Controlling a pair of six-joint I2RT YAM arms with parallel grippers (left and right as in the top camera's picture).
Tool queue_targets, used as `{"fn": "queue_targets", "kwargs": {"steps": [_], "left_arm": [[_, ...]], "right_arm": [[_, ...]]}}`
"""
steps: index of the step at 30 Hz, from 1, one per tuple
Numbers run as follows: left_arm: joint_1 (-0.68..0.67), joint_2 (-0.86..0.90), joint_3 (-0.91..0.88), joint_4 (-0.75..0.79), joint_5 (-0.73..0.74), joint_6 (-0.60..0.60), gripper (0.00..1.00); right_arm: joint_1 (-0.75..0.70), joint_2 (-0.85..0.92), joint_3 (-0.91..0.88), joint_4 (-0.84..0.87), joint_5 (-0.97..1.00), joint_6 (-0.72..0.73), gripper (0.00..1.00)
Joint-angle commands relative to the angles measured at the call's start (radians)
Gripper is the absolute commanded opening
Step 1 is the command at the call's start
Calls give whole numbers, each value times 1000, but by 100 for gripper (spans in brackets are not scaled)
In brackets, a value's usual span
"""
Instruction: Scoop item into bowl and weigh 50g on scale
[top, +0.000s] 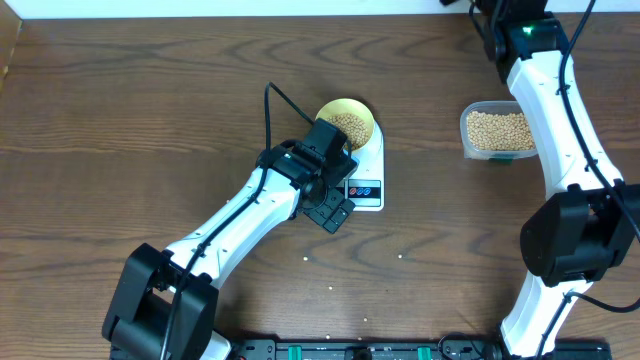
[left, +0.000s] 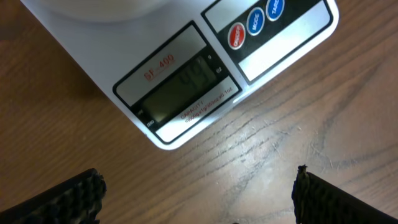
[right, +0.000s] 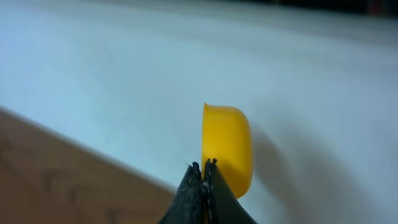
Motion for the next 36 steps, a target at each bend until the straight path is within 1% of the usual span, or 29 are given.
{"fn": "queue_targets", "kwargs": {"steps": [1,3,6,11,19,24,28,36], "left_arm": [[-3,8,-6,-3,-10,-9,98],[-3,9,-6,-3,-10,-9,98],[-3,8,-6,-3,-10,-9,98],[-3,8,-6,-3,-11,-9,98],[-2,8,-6,-3,-36,-9,98],[-2,8,-6,-3,-36,-9,98],[-2,9,-6,-3,-36,-9,98],[-2,8,-6,-3,-36,-9,98]], "right_arm": [[-11,-2,20,80,-10,-10,1],[-14,-2,20,138,-10,-11,1],[-16,-2,20,177,-7,-15,1],[-16,-2,20,195,-7,-66,1],[-16,-2,20,198,-7,-100,1],[-17,-2,20,131,-8,-99,1],[-13,-2,19,47,-12,-57,1],[-8,-2,19,-98,-23,-54,1]]}}
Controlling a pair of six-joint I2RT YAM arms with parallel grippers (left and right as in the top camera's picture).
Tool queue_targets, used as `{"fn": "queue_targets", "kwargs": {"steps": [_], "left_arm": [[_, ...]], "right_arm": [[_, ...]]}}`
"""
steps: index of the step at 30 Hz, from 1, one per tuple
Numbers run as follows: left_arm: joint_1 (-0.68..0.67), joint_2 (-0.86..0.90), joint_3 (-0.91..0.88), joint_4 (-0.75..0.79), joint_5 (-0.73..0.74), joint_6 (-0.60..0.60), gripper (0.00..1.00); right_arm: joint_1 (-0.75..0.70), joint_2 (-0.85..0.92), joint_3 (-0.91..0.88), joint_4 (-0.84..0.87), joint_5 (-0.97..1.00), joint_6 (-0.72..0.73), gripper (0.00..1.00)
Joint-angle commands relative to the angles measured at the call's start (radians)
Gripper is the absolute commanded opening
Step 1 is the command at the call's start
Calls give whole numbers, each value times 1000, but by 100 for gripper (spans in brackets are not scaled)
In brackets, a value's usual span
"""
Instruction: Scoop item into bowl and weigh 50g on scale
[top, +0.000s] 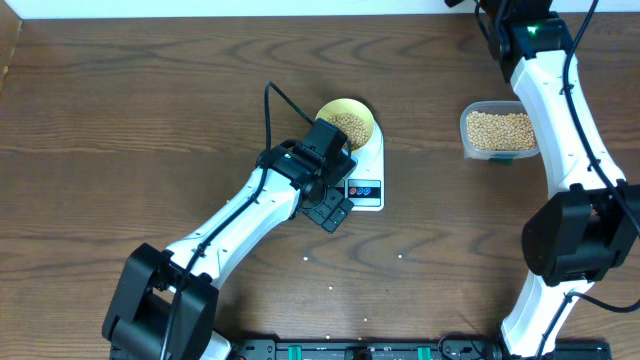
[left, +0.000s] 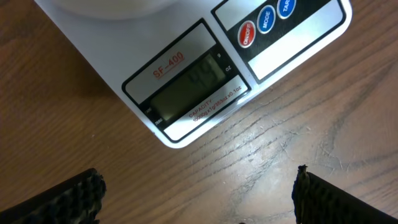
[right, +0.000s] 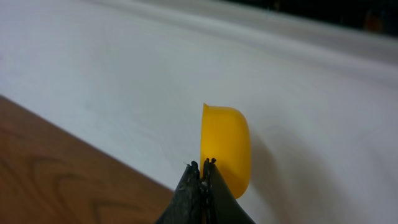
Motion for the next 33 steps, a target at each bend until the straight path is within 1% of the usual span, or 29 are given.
{"fn": "queue_targets", "kwargs": {"steps": [1,9,12,16,17,19,21,27,31,33], "left_arm": [[-2,9,-6,-3,-10,-9,98],[-2,8,-6,-2,-10,-10,98],[-2,8,-6,58,-10,-10,98],[-2,8,-6,86,-24,-9,98],[0,8,-2,107,-52,-19,98],[15,5,26,115,-57,-58,98],[57,5,74,98,-22,-106,98],[303,5,257,16,224,-207,98],[471,5,301,7,349,-242,98],[537,6,301,8,375,-246,98]], "right_arm": [[3,-2,19,-31,-9,18,1],[5,-2,19,-151,-9,19,1],[4,-2,19,-184,-10,41,1],[4,-2,19,-219,-50,55,1],[4,-2,19,-230,-63,56,1],[4,-2,19,-241,-69,55,1],[4,-2,19,-246,-69,55,1],[4,-2,19,-225,-68,54,1],[4,-2,19,-196,-44,51,1],[4,-2,19,-185,-45,51,1]]}}
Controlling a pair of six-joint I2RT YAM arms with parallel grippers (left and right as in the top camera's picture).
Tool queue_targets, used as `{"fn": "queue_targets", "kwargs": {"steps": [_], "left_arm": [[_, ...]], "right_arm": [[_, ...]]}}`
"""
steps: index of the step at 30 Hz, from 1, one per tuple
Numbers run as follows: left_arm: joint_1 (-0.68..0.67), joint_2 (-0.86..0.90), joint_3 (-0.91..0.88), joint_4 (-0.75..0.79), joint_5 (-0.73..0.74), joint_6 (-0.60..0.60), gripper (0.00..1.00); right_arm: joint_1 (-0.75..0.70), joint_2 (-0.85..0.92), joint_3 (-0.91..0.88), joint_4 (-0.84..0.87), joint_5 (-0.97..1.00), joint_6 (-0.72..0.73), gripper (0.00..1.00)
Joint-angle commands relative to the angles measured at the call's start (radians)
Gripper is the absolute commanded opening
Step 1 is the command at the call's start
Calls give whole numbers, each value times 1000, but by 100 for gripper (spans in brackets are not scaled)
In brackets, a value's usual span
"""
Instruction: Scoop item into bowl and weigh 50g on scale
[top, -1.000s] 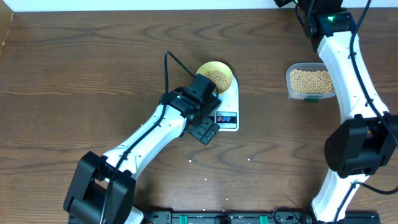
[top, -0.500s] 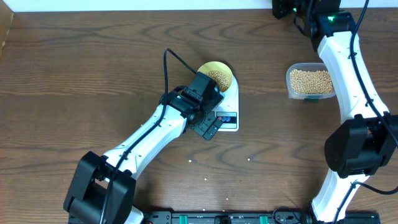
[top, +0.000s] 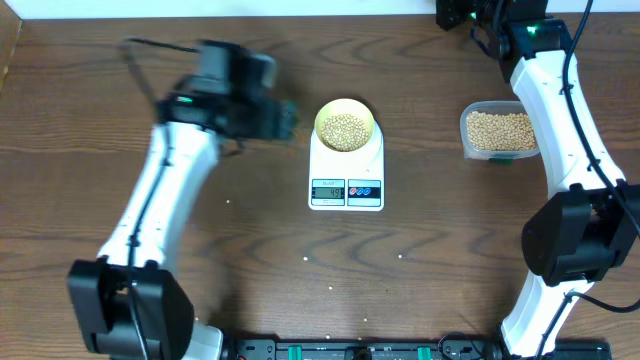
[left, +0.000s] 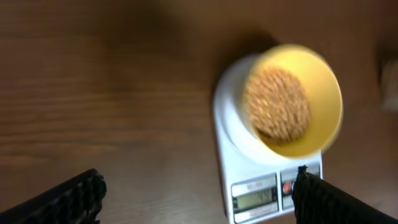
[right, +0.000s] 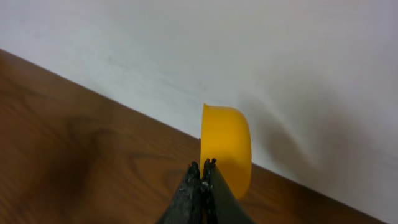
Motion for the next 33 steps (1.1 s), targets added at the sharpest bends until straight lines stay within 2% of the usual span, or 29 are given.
{"fn": "queue_targets", "kwargs": {"steps": [1,8,17,20,25,29,33], "left_arm": [[98,1,7,-14,116,-43,98],[210,2,7,6,103,-33,98],[201,2,7,22,135,-7,98],[159,1,7,-24,185,82,98],[29,0,7,-171,177,323,98],[-86,0,6,-230,73,344,98],[-175,0,-6,-249,50,344,98]], "right_arm": [[4,-2,19,11,3,10,1],[4,-2,19,13,3,10,1],[14,-2,19,-11,-8,18,1],[2,-13,20,-43,-8,76,1],[-45,-69,23,-134,-9,148,1],[-75,-113,24,-256,-6,153,1],[-110,-141,24,-405,-5,153,1]]}}
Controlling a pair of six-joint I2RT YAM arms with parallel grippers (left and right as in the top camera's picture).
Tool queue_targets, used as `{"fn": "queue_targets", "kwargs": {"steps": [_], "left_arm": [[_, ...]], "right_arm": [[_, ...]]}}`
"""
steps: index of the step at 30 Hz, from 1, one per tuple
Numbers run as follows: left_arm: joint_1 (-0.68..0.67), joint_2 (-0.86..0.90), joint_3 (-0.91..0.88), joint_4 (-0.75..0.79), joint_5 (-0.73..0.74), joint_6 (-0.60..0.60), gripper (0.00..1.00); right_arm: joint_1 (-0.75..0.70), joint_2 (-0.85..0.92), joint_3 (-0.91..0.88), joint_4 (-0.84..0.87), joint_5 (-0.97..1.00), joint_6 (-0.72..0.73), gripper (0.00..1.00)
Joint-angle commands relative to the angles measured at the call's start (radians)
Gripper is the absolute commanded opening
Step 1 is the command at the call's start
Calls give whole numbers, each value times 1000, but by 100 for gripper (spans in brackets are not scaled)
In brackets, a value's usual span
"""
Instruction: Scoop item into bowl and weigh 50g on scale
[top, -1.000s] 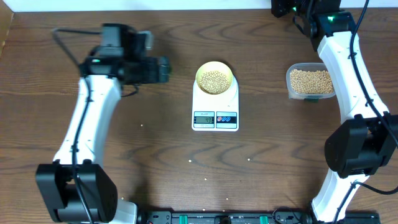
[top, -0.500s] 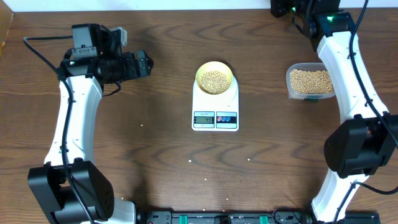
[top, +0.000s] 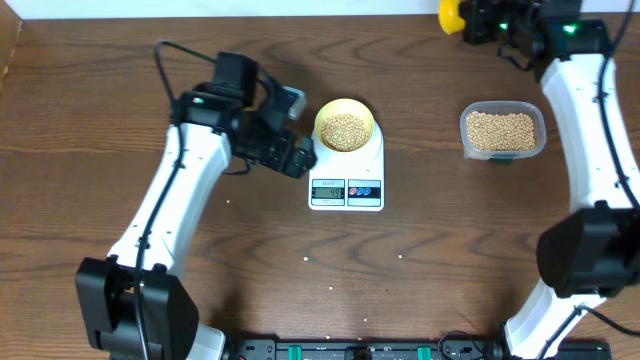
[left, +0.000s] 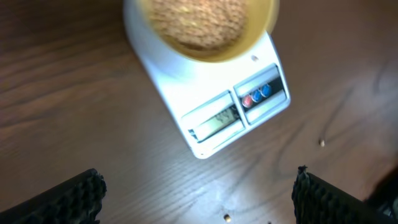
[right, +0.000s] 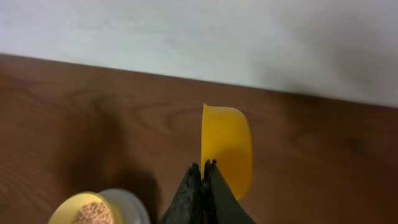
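A yellow bowl (top: 345, 127) heaped with tan grains sits on the white scale (top: 347, 175), whose lit display (left: 214, 117) faces the front. The left wrist view shows the same bowl (left: 200, 25) from above. My left gripper (top: 296, 160) hovers by the scale's left side, open wide and empty (left: 199, 205). At the back right my right gripper (right: 203, 169) is shut on the handle of a yellow scoop (right: 227, 148); the overhead view shows that scoop (top: 449, 14) at the table's far edge.
A clear tub of grains (top: 502, 130) stands right of the scale. Loose grains (top: 401, 256) lie scattered on the wooden table in front of the scale. A white wall (right: 186, 31) borders the table's far edge.
My left gripper has come from left of the bowl to the scale's left side, looking down on bowl and display. The right gripper has moved with the scoop and now looks down on the table.
At first my open left gripper hung low over the scale's display while the right held the scoop up by the back wall. The left arm was then back and left of the bowl. Now it is beside the scale, and the scoop is over the table's far edge.
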Motion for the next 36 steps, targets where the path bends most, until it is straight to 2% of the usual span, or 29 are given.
{"fn": "queue_targets", "kwargs": {"steps": [1,8,13,20,25,29,33,36], "left_arm": [[-59,0,-10,-15,-44,46,98],[-180,2,-80,-16,-49,47,98],[-232,3,-117,-16,-101,47,98],[-266,3,-197,35,-131,39,98],[-265,3,-274,129,-168,-67,98],[-265,3,-304,159,-190,-79,98],[-265,3,-307,160,-291,-146,98],[-265,3,-307,177,-312,-150,98]], "right_arm": [[-27,-53,23,-82,-5,20,1],[-114,-56,23,-339,61,20,1],[-152,-54,22,-417,164,20,1],[-155,-45,-7,-438,213,20,1],[-158,-37,-8,-441,217,9,1],[-157,-23,-9,-438,237,9,1],[-157,-6,-23,-438,237,10,1],[-157,10,-24,-435,238,10,1]]}}
